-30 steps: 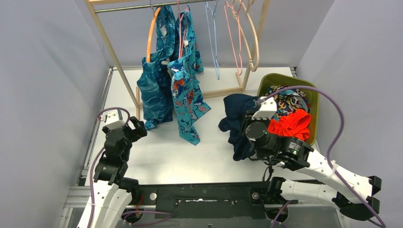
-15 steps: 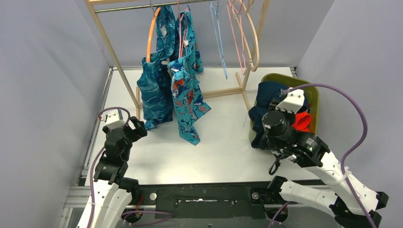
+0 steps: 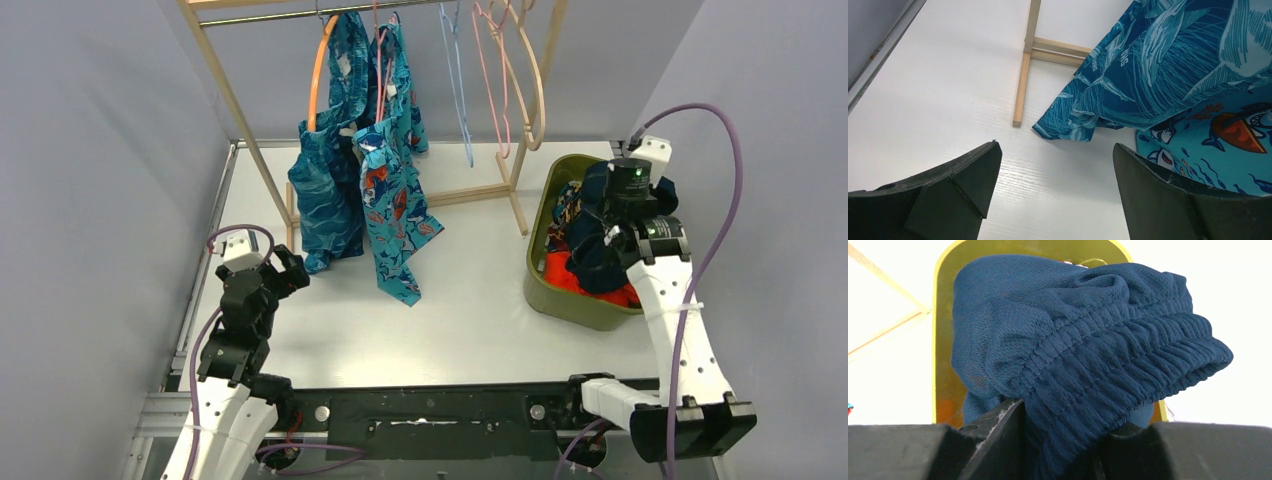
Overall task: Remove the shorts from the hanger
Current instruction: Place the shorts in the basket.
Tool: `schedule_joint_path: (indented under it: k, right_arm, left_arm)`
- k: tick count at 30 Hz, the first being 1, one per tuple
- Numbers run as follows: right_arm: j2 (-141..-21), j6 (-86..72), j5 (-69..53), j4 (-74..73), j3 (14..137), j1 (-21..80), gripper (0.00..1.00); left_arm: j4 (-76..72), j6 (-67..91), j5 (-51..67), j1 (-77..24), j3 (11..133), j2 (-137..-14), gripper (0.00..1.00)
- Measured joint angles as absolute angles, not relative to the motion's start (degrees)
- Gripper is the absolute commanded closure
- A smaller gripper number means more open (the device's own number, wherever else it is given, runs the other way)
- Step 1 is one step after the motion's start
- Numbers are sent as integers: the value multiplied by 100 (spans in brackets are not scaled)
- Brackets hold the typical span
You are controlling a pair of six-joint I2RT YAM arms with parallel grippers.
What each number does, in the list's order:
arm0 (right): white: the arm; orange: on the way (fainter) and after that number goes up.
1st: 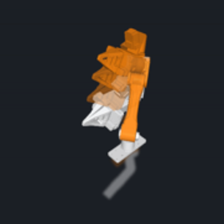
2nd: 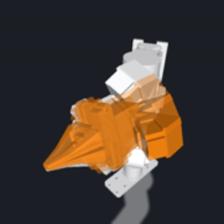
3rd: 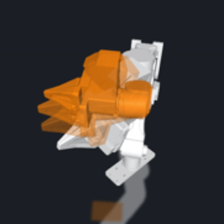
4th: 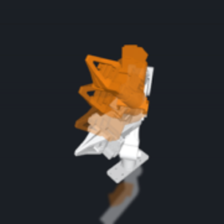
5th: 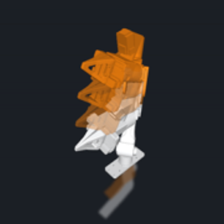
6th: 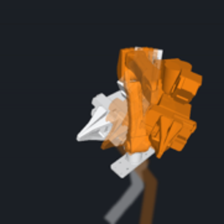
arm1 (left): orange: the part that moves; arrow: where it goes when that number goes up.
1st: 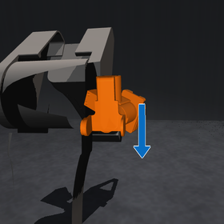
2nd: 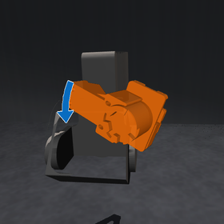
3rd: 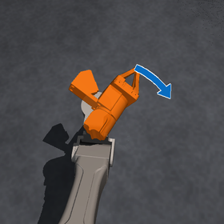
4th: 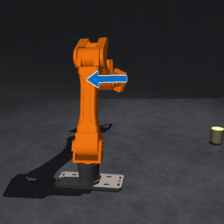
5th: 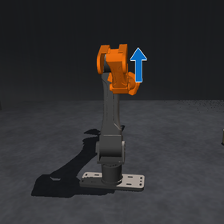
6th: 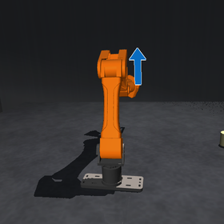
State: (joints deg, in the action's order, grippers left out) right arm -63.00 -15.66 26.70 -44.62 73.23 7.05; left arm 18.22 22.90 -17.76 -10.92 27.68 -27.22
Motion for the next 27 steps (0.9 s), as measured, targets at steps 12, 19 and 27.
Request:
schedule_joint_path:
  k: [12, 19, 27]
  right_arm:
    - [-8211, -1295, 655, -3988, 7255, 21, 98]
    - [-9559, -1481, 1, -3199, 6571, -40, 99]
    - [-9572, -1542, -45, -2969, 6475, -84, 68]
  left_arm:
    - [1822, 2290, -1761, -1074, 2768, -2757, 17]
    - [1824, 2290, -1761, -1070, 2768, -2751, 17]
    - [1824, 2290, -1758, -1068, 2768, -2751, 17]
